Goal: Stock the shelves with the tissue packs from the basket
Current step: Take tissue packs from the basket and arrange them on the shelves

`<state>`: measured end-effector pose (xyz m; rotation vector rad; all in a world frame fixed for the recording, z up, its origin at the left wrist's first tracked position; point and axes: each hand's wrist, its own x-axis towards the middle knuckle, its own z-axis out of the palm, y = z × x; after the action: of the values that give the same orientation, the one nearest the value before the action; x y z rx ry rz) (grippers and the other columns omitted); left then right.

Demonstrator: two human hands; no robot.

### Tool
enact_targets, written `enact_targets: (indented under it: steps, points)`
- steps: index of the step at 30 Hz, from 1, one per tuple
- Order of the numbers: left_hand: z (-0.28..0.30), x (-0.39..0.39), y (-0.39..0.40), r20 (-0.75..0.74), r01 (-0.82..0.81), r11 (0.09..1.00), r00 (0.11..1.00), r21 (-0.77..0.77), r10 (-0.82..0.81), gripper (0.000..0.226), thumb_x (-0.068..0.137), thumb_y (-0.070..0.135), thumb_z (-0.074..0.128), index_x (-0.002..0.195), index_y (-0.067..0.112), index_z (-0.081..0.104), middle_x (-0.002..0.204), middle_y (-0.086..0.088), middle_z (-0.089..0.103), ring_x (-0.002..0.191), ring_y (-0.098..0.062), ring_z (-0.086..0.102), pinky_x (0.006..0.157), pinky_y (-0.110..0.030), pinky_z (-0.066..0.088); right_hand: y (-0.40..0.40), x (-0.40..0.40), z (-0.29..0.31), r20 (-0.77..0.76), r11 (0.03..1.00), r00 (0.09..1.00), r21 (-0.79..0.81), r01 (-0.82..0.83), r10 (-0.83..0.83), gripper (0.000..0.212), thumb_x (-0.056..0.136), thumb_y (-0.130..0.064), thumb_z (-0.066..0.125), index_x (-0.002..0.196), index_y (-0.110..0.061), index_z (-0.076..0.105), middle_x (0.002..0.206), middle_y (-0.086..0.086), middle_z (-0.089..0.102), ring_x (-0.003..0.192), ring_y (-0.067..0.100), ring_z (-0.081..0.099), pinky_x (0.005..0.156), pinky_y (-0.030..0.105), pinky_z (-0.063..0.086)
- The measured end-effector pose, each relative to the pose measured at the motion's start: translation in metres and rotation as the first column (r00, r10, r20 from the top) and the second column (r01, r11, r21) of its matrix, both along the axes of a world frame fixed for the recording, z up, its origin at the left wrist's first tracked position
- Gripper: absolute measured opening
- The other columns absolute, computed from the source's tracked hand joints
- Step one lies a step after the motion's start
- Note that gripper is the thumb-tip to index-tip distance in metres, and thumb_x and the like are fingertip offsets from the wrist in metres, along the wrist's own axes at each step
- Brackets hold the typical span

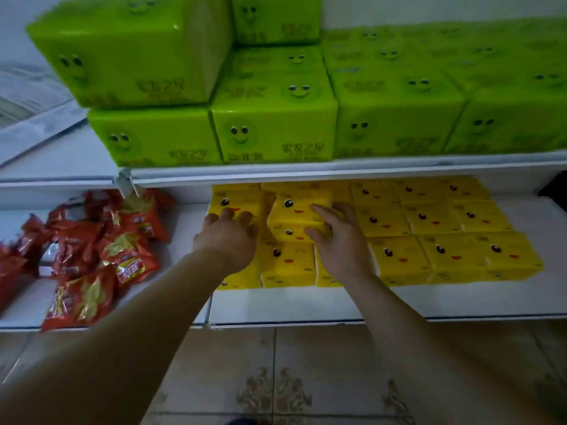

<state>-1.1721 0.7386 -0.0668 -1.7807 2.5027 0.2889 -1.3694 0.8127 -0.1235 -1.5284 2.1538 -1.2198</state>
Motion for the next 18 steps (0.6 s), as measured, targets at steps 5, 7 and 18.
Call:
enact_targets:
  steps: [5, 7, 18]
  points:
    - [-0.05, 0.018, -0.032, 0.132, 0.115, 0.988, 0.983, 0.1, -0.128, 0.068, 0.076, 0.064, 0.0, 0.14, 0.043, 0.002, 0.162, -0.005, 0.013, 0.149, -0.034, 0.007, 0.111, -0.061, 0.027, -0.052, 0.015, -0.042, -0.052, 0.999, 0.998, 0.046, -0.021, 0.023, 0.044, 0.092, -0.028, 0.064, 0.135, -0.026, 0.053, 0.148, 0.008, 0.039, 0.131, 0.027, 0.045, 0.102, 0.033, 0.042]
    - [-0.052, 0.017, -0.03, 0.116, 0.115, 0.988, 0.985, 0.104, -0.127, 0.057, 0.094, 0.055, 0.018, 0.148, 0.04, 0.007, 0.162, -0.007, 0.006, 0.148, -0.037, 0.004, 0.111, -0.061, 0.028, -0.059, 0.016, -0.053, -0.094, 0.997, 0.994, 0.069, -0.041, 0.048, 0.045, 0.094, -0.029, 0.061, 0.137, -0.026, 0.05, 0.149, 0.008, 0.041, 0.13, 0.03, 0.047, 0.102, 0.04, 0.046]
    - [-0.015, -0.013, 0.003, 0.081, 0.074, 0.995, 0.994, -0.066, -0.068, 0.051, 0.099, 0.031, 0.041, 0.148, 0.025, 0.028, 0.154, -0.007, 0.028, 0.142, -0.033, 0.025, 0.108, -0.056, 0.035, -0.012, -0.01, -0.004, -0.193, 0.968, 0.973, 0.239, -0.079, 0.127, 0.052, 0.098, -0.029, 0.051, 0.148, -0.028, 0.036, 0.158, 0.012, 0.023, 0.14, 0.032, 0.035, 0.107, 0.041, 0.041]
